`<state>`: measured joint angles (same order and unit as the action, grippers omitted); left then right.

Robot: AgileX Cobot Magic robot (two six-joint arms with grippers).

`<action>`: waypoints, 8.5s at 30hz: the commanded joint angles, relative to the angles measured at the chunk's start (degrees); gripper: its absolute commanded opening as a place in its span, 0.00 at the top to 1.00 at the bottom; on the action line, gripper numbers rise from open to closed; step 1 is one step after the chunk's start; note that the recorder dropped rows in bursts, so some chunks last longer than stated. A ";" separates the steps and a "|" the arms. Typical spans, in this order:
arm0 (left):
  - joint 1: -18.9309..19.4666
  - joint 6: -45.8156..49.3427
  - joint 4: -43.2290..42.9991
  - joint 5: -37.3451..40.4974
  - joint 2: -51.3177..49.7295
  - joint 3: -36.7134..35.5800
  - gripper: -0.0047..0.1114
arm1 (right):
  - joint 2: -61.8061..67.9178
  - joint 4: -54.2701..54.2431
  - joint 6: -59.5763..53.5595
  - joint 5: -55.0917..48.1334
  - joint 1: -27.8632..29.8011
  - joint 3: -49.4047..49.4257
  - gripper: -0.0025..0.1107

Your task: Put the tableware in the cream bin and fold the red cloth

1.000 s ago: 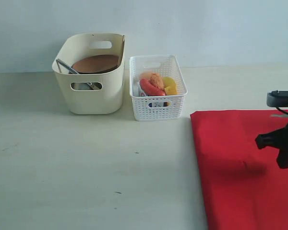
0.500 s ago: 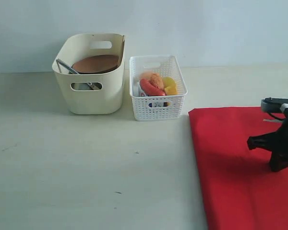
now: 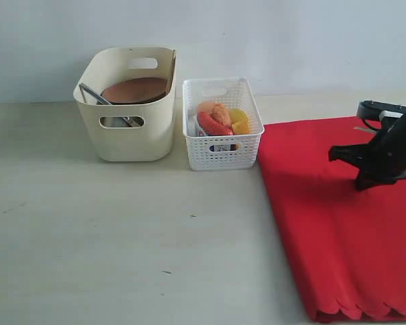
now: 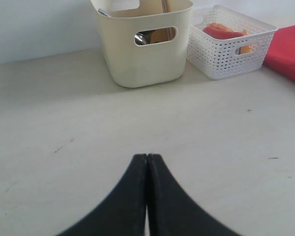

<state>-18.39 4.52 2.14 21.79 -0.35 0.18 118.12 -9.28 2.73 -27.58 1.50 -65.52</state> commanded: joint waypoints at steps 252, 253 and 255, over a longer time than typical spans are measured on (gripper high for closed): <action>6.21 -3.90 -0.46 -1.60 0.35 -0.18 0.96 | -118.12 13.16 4.47 11.47 -5.56 65.52 0.98; 6.63 -3.90 -0.43 -1.60 0.35 -0.18 0.96 | -118.12 13.16 4.47 11.47 -5.56 65.52 0.98; 8.04 -4.16 -0.32 -1.60 0.35 -0.18 0.96 | -118.12 13.16 4.47 11.47 -5.56 65.52 0.98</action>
<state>-11.65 1.25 1.73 21.22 -0.35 0.18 0.39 3.85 7.14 -16.51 -3.97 -0.31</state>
